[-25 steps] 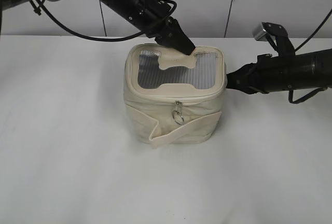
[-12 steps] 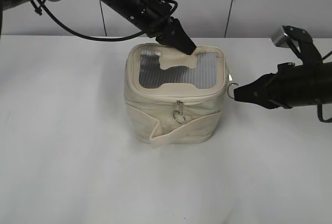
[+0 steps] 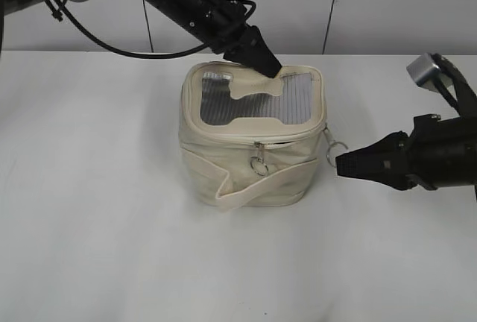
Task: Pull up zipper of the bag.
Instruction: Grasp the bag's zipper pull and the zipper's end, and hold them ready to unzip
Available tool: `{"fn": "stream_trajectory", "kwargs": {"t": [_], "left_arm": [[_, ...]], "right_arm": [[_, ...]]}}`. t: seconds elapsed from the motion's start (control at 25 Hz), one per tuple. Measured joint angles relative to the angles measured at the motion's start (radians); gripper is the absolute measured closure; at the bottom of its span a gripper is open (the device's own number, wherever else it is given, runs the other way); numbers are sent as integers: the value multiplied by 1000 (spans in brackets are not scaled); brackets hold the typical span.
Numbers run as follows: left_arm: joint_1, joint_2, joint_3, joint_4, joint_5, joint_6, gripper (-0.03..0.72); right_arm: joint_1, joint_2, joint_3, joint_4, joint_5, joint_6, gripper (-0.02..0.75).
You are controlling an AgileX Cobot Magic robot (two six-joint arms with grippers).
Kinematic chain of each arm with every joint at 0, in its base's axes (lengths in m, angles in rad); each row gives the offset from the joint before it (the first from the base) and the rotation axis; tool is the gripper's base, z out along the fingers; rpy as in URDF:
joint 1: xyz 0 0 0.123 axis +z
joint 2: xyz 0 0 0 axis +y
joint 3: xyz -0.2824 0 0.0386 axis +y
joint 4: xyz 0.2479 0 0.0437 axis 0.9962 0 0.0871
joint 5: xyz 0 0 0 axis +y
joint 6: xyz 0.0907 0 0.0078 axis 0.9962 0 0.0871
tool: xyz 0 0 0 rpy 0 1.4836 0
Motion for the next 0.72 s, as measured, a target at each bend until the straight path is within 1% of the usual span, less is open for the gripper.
{"fn": "stream_trajectory", "kwargs": {"t": [0.08,0.16,0.24,0.32,0.44,0.52,0.56,0.64,0.68,0.72], "left_arm": [[0,0,0,1,-6,-26,644],[-1,0,0,4,-14,-56,644],[-3,0,0,8,-26,-79,644],[-5,0,0,12,-33,-95,644],[-9,-1,0,20,-37,-120,644],[-9,-1,0,22,-37,-133,644],[-9,-1,0,24,-37,-137,644],[-9,-1,0,24,-36,-140,644],[-9,-1,0,24,-36,-140,635],[-9,-2,0,23,-37,-142,607]], "right_arm": [[6,-14,9,-1,42,13,729],[46,-19,11,11,48,26,729],[126,-20,9,55,21,30,729],[239,-5,-9,110,-32,31,729],[397,58,-82,195,-112,35,729],[468,111,-146,227,-169,55,729],[489,134,-171,229,-189,69,729],[501,158,-192,223,-210,125,727],[498,161,-194,204,-211,159,716],[490,161,-194,162,-206,205,698]]}}
